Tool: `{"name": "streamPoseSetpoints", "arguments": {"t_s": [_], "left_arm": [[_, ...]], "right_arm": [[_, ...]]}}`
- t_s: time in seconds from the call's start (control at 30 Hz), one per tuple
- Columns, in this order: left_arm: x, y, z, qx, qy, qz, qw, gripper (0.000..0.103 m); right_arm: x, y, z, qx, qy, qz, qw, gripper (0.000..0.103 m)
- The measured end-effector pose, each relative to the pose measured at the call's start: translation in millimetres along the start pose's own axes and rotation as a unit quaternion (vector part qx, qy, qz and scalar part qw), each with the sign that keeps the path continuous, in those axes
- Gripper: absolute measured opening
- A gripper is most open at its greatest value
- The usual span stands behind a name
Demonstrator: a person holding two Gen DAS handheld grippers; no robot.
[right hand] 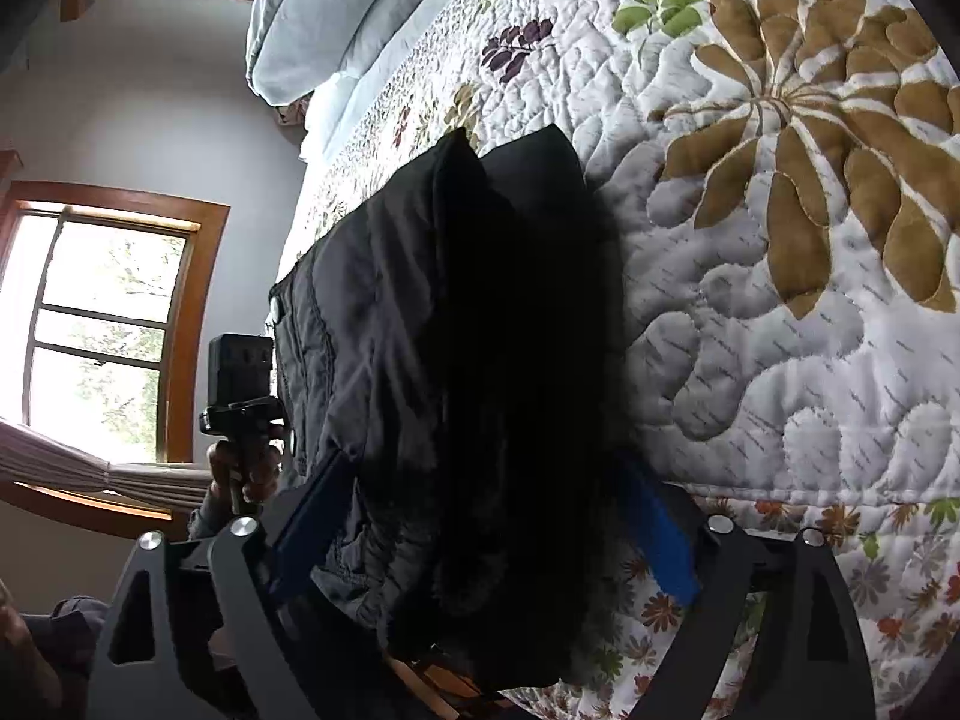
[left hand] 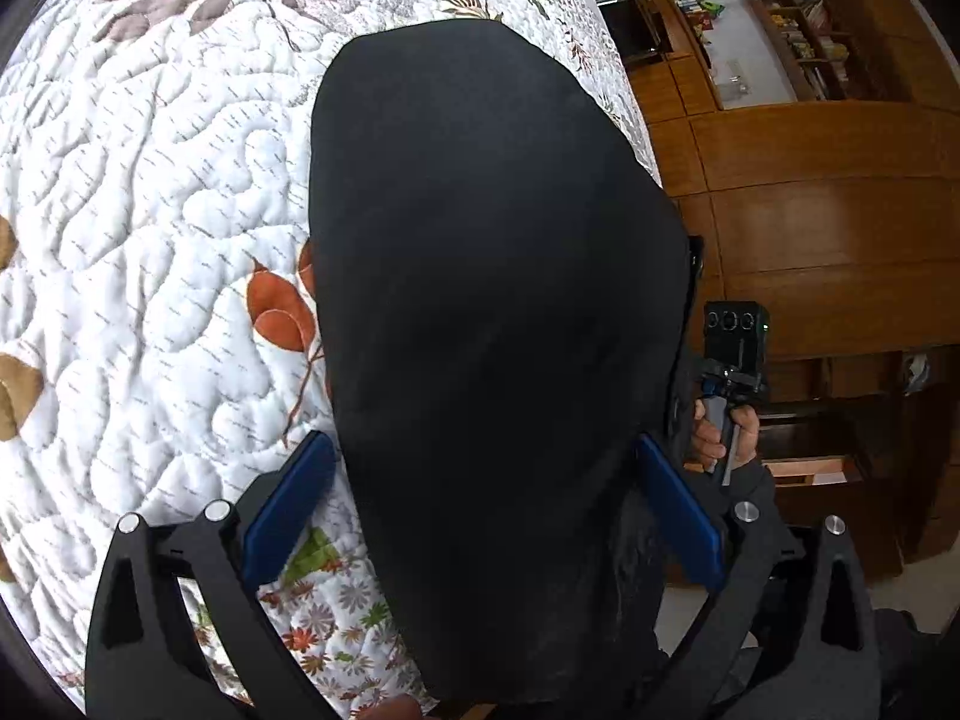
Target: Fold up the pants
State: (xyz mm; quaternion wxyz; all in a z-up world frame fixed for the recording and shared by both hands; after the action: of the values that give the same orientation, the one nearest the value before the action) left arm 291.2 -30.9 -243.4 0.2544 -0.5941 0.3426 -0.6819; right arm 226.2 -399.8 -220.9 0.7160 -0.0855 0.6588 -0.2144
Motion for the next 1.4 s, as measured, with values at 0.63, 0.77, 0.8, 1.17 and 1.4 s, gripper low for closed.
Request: {"name": "streamPoseSetpoints", "arguments": {"t_s": [0.63, 0.77, 0.8, 1.17, 1.4], "left_arm": [[5, 11, -7, -0.027, 0.006, -0.022, 0.9994, 0.094], [3, 8, -8, -0.023, -0.003, -0.017, 0.9996, 0.07], [2, 8, -8, -0.023, -0.006, -0.017, 0.9996, 0.067], [17, -5, -10, -0.013, 0.003, -0.019, 0.9997, 0.035], [13, -13, -13, -0.007, 0.014, -0.026, 0.9995, 0.025]], "right_arm": [[1, 8, -4, -0.018, 0.01, 0.036, 0.999, 0.079], [1, 8, -5, -0.024, -0.001, 0.033, 0.999, 0.066], [0, 9, -6, -0.024, -0.003, 0.031, 0.999, 0.064], [-25, 9, -5, -0.011, -0.023, 0.02, 0.999, 0.045], [-48, 13, 0, -0.005, -0.029, 0.009, 1.0, 0.04]]}}
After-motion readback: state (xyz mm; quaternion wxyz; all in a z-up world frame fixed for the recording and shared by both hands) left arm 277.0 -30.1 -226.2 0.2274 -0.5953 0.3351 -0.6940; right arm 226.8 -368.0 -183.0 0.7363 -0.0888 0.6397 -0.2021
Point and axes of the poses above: each gripper's, at about its wrist camera, not at the fingertips, and y roughly the way its jaws point, x to its right, z to its top, the point moved 7 cm from there along y, roughly the way its jaws point, and after that the axes turned 13 degrees about z, right-handed, at the moved point
